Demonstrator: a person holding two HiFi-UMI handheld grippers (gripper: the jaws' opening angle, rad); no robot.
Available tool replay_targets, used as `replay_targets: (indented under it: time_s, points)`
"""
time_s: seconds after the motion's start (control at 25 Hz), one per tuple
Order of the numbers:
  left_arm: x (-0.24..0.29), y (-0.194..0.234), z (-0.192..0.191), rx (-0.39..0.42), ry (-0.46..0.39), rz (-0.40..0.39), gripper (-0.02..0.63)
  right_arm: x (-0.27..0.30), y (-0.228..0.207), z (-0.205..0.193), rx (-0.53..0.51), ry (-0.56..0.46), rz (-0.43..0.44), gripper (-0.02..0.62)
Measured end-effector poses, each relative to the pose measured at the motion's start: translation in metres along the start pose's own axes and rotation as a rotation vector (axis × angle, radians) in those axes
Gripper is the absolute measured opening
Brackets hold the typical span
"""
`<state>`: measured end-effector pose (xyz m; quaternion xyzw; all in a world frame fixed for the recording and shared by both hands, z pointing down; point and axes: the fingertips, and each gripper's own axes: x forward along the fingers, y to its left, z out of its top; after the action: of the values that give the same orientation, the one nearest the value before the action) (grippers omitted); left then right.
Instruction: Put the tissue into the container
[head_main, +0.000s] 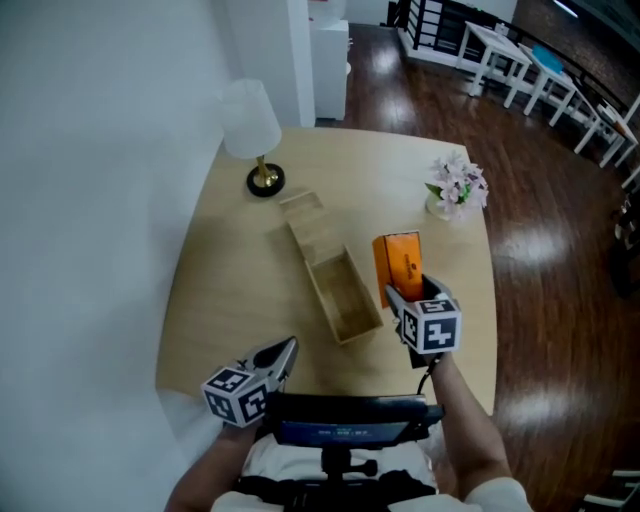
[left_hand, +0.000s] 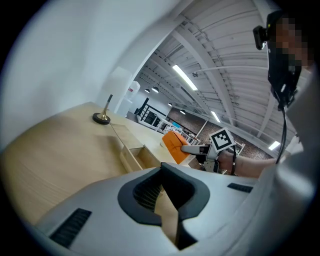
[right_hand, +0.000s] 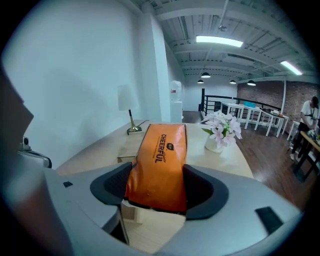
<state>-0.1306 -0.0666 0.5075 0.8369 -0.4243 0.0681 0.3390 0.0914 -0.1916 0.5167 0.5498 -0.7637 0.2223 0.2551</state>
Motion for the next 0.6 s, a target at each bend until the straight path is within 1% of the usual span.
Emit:
replay_targets:
  time_s: [0.24,0.32,0.48,0.6]
  points:
    - [-0.011,0.002,0.003,-0.016,-0.008,-0.005,-0.006,0.019,0.06,-0.003,-0.045,0.042,0.089,0.328]
    - [-0.012,0.006,0.002,-0.011,0.002,-0.005,-0.006,0.025,0.075,-0.003,-0.07,0.049,0.107,0.328]
    - [-0.014,0.007,0.0,0.031,0.031,-0.009,-0.006,0.036,0.1,-0.005,-0.098,0.07,0.135,0.327]
    - [-0.017,0.007,-0.001,0.024,0.036,-0.025,-0.006,0.043,0.115,-0.011,-0.115,0.095,0.153,0.327]
